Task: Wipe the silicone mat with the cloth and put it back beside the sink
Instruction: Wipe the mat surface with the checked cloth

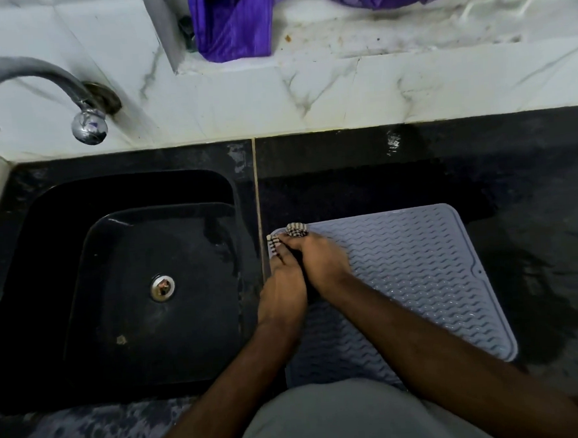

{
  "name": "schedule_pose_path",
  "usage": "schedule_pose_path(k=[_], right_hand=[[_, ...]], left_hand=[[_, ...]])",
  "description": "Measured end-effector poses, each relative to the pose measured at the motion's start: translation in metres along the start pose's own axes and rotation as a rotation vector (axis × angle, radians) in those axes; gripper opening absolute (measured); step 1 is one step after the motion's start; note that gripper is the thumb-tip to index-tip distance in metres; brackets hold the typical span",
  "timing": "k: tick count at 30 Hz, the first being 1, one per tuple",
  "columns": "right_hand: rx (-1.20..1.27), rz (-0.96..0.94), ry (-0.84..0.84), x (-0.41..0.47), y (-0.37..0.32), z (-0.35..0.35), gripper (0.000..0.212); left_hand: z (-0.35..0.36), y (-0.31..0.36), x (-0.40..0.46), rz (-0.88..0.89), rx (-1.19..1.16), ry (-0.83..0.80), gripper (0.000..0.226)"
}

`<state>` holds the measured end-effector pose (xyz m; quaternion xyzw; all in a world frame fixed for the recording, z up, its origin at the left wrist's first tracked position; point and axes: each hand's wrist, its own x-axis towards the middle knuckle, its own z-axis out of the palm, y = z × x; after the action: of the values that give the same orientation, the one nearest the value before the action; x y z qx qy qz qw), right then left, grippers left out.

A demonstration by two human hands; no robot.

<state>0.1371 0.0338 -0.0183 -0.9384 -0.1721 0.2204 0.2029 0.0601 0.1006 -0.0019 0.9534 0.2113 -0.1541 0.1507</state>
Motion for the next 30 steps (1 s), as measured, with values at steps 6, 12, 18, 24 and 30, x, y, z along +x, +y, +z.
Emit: schedule_pose_path(k=[6,12,18,24,30], right_hand=[[-0.251,-0.023,0.028,-0.006,0.01,-0.003,0.037],[-0.363,0.016,0.096,-0.015,0.038,-0.022,0.035],[-0.426,0.038,0.1,-0.026,0.072,-0.046,0.041],[-0.391,-0.001,0.04,-0.024,0.095,-0.053,0.049],[-0.345,-0.014,0.025,-0.013,0.101,-0.056,0.034]], left_hand=[[0.017,0.015,-0.016,-0.029,0.142,-0.047,0.072],[0.021,0.03,-0.013,-0.068,0.098,-0.106,0.073],[0.027,0.041,-0.008,-0.098,0.199,-0.104,0.079],[0.023,0.056,-0.005,-0.165,0.305,-0.137,0.076],[0.04,0.088,-0.005,0.168,0.024,0.057,0.076]])
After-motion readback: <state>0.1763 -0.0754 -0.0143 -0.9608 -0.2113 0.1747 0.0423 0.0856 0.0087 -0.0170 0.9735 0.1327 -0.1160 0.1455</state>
